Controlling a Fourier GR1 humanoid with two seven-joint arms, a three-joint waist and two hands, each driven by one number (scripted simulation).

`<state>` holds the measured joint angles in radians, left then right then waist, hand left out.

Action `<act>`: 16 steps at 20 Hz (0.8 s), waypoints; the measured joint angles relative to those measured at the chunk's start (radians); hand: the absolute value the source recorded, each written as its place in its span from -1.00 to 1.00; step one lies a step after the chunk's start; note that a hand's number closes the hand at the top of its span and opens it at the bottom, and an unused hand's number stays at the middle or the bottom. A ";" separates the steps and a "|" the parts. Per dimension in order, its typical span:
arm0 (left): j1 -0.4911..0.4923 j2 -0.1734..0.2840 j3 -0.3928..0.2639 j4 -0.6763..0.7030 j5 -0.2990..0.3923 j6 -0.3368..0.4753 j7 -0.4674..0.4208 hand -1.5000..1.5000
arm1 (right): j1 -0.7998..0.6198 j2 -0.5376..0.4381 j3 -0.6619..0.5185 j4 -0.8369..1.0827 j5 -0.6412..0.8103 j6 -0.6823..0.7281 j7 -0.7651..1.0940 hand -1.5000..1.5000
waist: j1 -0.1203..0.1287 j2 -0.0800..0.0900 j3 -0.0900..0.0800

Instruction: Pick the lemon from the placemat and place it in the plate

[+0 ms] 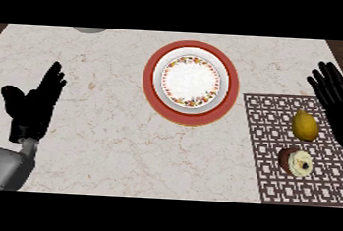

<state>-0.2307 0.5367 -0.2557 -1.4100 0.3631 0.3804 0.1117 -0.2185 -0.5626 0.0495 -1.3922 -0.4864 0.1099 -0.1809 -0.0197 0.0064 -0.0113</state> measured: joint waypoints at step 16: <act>0.233 0.095 -0.025 -0.012 -0.151 -0.016 -0.241 0.00 | 0.082 0.229 -0.369 -0.094 -0.047 -0.664 -0.181 -1.00 | 0.010 -0.015 0.009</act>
<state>0.0024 0.6319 -0.2808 -1.4221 0.2122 0.3641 -0.1289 -0.1365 -0.3332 -0.3195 -1.4858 -0.5337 -0.5541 -0.3619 -0.0093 -0.0086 -0.0023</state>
